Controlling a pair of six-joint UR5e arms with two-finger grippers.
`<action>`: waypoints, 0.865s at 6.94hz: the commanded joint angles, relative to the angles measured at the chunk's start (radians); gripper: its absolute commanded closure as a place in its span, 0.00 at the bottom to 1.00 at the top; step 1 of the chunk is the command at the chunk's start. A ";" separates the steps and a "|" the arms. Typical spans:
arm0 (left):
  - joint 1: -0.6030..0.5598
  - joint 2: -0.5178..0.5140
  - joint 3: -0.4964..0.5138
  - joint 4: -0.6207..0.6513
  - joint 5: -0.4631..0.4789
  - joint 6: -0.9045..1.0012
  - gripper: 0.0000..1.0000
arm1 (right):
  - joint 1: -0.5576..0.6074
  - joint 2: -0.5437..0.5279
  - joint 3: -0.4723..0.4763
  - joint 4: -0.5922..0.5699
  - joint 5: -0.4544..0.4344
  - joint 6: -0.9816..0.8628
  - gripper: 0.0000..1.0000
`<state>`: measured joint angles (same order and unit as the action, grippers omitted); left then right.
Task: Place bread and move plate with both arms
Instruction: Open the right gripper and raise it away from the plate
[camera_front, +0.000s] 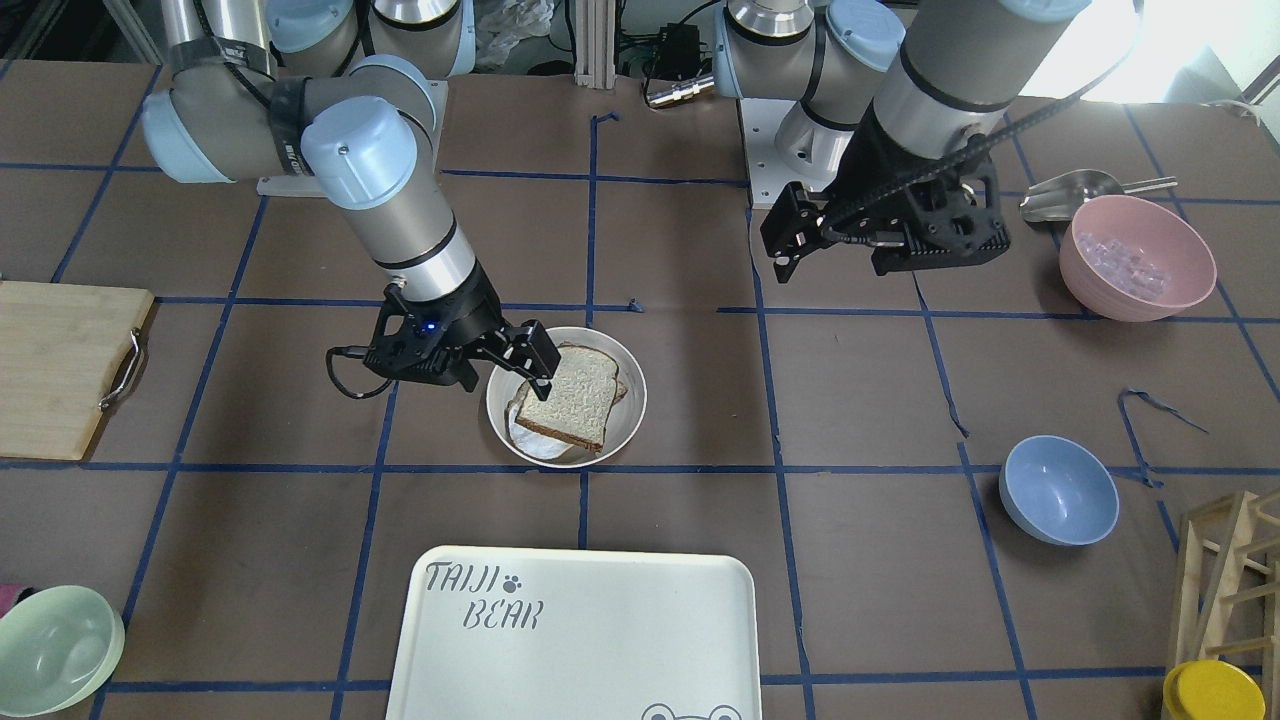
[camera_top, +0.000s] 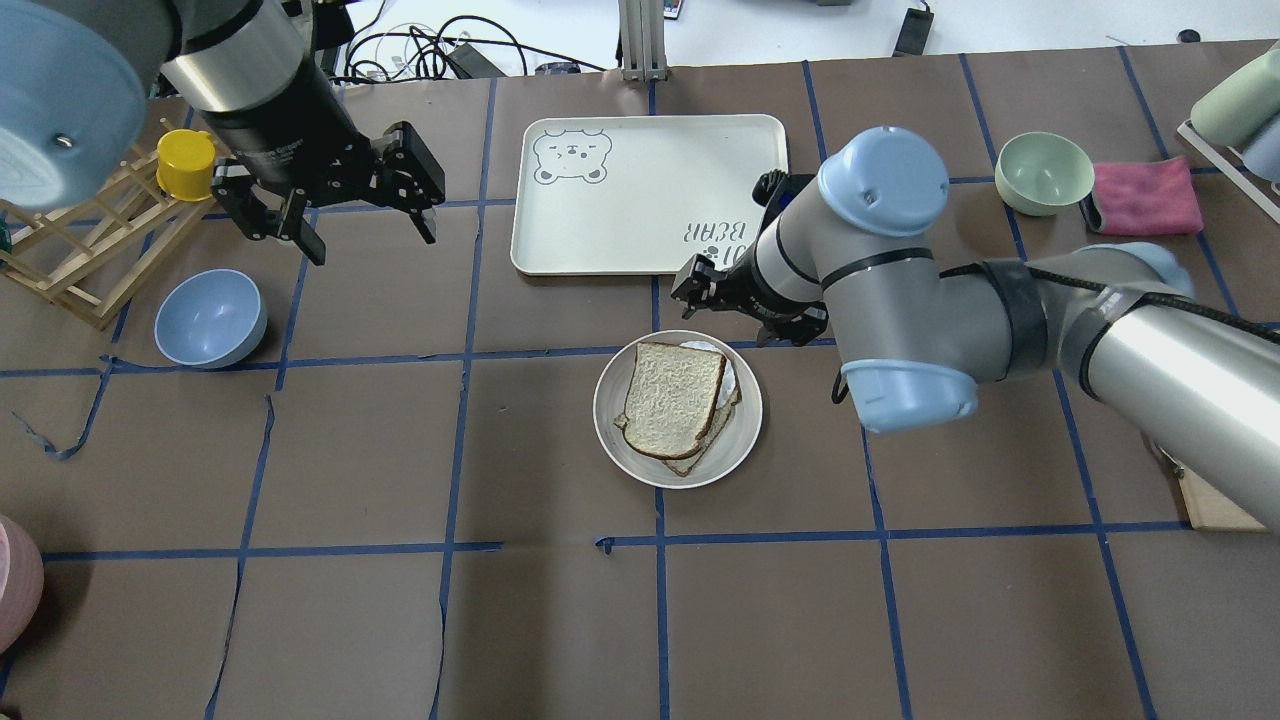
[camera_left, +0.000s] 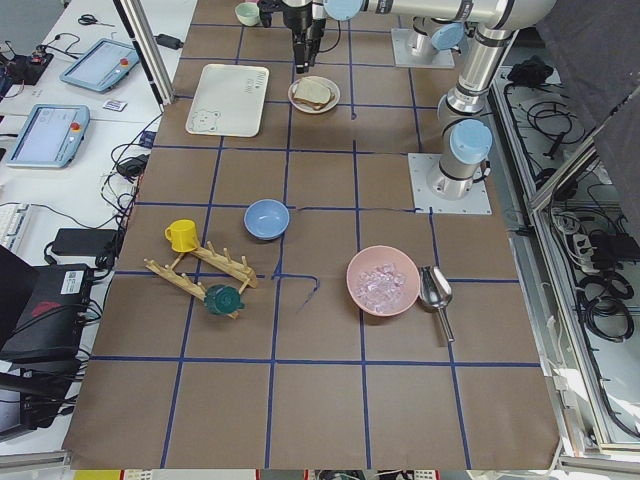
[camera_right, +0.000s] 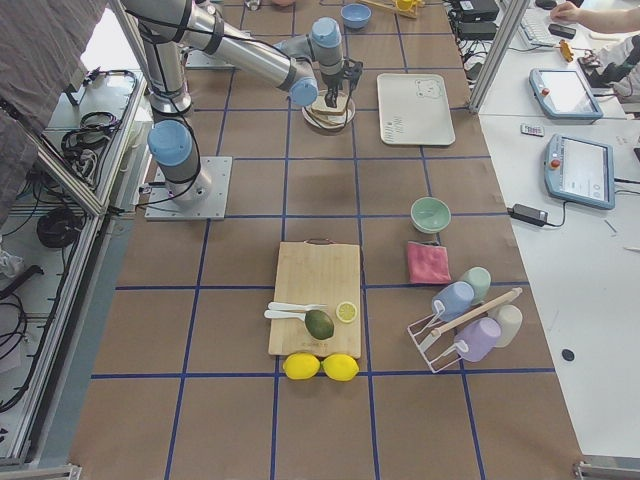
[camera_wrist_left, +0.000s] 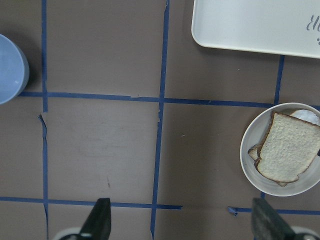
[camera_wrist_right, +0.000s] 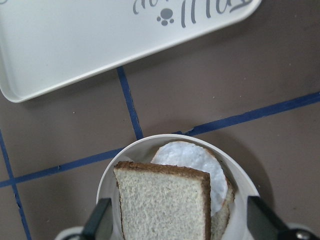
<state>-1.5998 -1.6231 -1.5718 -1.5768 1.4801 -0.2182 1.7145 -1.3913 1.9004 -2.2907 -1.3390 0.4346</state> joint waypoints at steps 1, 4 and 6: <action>-0.047 -0.036 -0.222 0.247 -0.093 -0.106 0.00 | -0.116 -0.002 -0.302 0.379 -0.086 -0.345 0.03; -0.186 -0.165 -0.495 0.662 -0.098 -0.210 0.11 | -0.138 -0.079 -0.538 0.751 -0.246 -0.541 0.00; -0.190 -0.219 -0.501 0.783 -0.197 -0.243 0.14 | -0.099 -0.084 -0.509 0.776 -0.252 -0.482 0.00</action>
<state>-1.7854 -1.8098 -2.0588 -0.8800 1.3366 -0.4363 1.6012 -1.4677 1.3802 -1.5458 -1.5855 -0.0737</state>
